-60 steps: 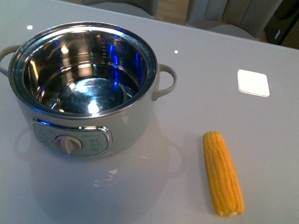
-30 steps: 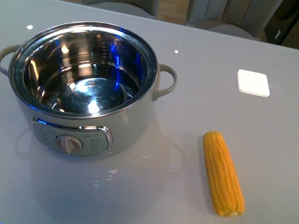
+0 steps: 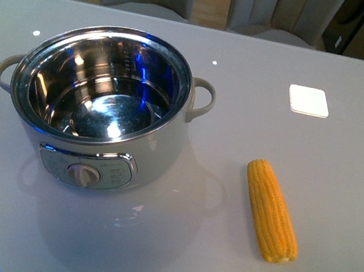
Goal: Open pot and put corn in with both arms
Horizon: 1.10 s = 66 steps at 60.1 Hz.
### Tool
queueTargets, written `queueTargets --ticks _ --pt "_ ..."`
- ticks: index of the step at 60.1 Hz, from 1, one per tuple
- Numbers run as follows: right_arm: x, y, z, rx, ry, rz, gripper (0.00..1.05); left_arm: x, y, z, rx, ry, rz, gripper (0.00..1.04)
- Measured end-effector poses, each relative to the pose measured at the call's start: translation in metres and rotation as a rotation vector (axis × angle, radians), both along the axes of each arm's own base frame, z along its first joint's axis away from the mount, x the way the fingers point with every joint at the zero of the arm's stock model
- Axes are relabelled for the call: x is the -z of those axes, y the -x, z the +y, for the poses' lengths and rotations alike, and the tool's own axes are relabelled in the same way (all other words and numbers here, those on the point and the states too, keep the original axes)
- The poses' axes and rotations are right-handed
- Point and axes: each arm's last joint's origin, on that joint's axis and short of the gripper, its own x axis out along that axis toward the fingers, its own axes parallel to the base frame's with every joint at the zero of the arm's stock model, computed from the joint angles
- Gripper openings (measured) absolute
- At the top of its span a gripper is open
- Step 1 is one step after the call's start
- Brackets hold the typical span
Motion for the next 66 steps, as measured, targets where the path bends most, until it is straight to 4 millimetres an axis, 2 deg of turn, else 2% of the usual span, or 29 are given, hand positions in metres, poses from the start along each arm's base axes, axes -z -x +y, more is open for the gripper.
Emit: queueTargets --ticks 23,41,46,54,66 --pt "0.0 0.0 0.0 0.0 0.0 0.0 0.96 0.004 0.001 -0.001 0.0 -0.007 -0.029 0.45" --pt "0.0 0.0 0.0 0.0 0.0 0.0 0.96 0.004 0.001 0.0 -0.01 -0.02 -0.03 0.9" --pt "0.0 0.0 0.0 0.0 0.0 0.0 0.96 0.001 0.001 0.0 -0.009 -0.026 -0.033 1.0" --pt "0.0 0.0 0.0 0.0 0.0 0.0 0.96 -0.012 -0.001 0.0 -0.007 -0.039 -0.05 0.98" --pt "0.0 0.0 0.0 0.0 0.0 0.0 0.96 -0.042 -0.001 -0.002 -0.004 -0.062 -0.083 0.98"
